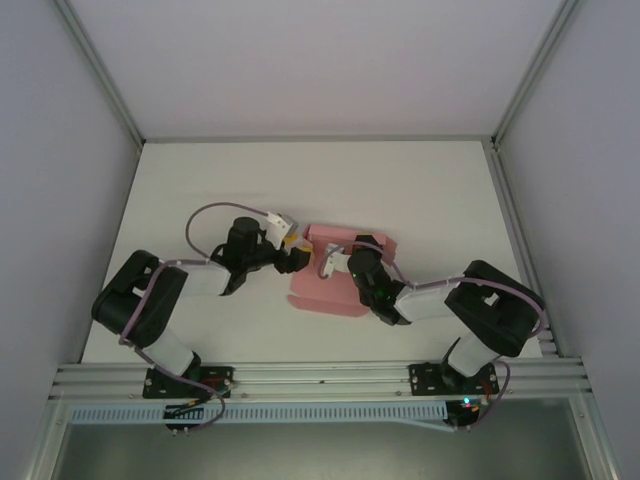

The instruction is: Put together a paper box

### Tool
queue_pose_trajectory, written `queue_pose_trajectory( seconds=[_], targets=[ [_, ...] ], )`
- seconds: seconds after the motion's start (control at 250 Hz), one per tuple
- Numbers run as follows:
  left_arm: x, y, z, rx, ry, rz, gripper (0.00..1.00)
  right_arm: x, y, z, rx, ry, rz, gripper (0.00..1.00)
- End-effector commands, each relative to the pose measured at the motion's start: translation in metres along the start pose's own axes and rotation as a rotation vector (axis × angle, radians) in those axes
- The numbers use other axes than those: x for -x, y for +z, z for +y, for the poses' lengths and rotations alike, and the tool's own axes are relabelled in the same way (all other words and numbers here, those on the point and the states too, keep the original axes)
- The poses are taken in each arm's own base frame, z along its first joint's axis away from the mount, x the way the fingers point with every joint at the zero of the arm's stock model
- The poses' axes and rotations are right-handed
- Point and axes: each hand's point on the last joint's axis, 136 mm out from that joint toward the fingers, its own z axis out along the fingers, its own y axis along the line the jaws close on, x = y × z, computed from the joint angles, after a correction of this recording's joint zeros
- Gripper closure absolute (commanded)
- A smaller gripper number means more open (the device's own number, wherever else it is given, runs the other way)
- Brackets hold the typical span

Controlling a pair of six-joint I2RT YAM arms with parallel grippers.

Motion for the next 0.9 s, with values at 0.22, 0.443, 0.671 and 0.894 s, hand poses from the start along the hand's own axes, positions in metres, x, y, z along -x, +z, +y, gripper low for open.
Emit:
queue_pose_trajectory(
  seconds=[0.22, 0.443, 0.671, 0.894],
  targets=[
    [0.004, 0.018, 0.026, 0.138, 0.031, -0.01, 0.37, 0.011, -0.008, -0.008, 0.016, 0.047, -0.039, 1.0],
    [-0.006, 0.022, 0.029, 0.229, 0.031, 0.001, 0.5, 0.01, -0.012, -0.012, 0.022, 0.101, -0.047, 1.0],
    [-0.003, 0.014, 0.014, 0.178, 0.009, -0.052, 0.47, 0.008, -0.013, -0.005, 0.062, 0.098, -0.037, 1.0],
    [-0.02, 0.019, 0.033, 0.291, -0.01, -0.001, 0.48, 0.008, -0.013, -0.01, 0.051, 0.115, -0.034, 1.0]
  ],
)
